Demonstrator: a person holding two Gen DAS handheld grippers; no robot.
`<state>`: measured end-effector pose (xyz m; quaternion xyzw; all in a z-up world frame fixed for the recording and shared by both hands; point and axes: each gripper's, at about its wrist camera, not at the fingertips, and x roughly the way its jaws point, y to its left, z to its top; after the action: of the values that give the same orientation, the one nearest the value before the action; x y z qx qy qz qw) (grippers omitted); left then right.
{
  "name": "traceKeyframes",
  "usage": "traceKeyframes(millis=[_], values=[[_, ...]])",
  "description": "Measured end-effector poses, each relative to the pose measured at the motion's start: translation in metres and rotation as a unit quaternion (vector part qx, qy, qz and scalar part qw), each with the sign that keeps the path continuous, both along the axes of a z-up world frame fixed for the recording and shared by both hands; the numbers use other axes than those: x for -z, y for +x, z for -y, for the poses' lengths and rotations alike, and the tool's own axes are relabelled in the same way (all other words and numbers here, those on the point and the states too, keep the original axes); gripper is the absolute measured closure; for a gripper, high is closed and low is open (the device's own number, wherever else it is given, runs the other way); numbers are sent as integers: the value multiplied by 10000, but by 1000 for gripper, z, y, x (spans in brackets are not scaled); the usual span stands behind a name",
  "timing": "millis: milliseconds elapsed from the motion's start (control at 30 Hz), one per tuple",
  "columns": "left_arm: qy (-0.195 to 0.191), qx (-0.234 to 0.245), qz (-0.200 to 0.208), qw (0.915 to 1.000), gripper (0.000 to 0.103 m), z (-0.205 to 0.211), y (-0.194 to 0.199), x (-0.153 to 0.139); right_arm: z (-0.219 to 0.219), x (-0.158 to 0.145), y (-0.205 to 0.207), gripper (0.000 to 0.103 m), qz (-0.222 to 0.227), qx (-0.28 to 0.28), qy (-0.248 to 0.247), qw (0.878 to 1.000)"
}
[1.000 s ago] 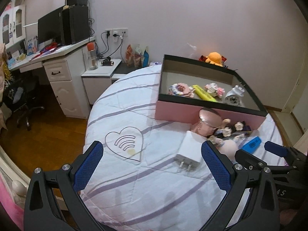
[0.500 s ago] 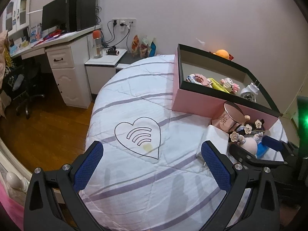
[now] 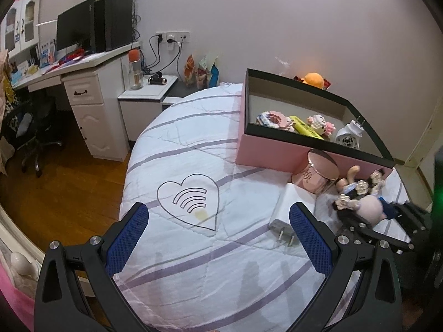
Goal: Organize rigid objects
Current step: 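Grasp the pink pig figure with black flower clip using the right gripper, then carry the pig figure into the box and open the right gripper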
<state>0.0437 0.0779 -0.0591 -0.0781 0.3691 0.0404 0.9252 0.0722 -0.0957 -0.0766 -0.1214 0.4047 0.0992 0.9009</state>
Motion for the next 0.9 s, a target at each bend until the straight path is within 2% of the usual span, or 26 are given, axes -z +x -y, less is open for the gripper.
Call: traceKeyframes(millis=[67,167,300,333,433,667,900], values=[[8,38,13,10000,0,3,-1,-1,-5,-5,-9,53,305,-37,-437,9986],[38,86,23,10000,0,9,-1,-3,-8,-8,-19,53,561,-94,-792,9952],[84,110,56,9999,0,13,-1,-7,-8,-13,-27,53,765,-142,-981,9921],[79,111,67,9999,0,13,-1,-7,-4,-14,-26,53,670,-164,-780,9946],[68,118,103,9999,0,14,-2,-10,15,-15,-16,53,98,-157,265,9995],[87,148,140,9998,0,19,-4,-13,33,-13,-14,53,16,68,453,9989],[142,205,222,9994,0,27,0,-25,33,-24,-10,53,13,99,606,9981]])
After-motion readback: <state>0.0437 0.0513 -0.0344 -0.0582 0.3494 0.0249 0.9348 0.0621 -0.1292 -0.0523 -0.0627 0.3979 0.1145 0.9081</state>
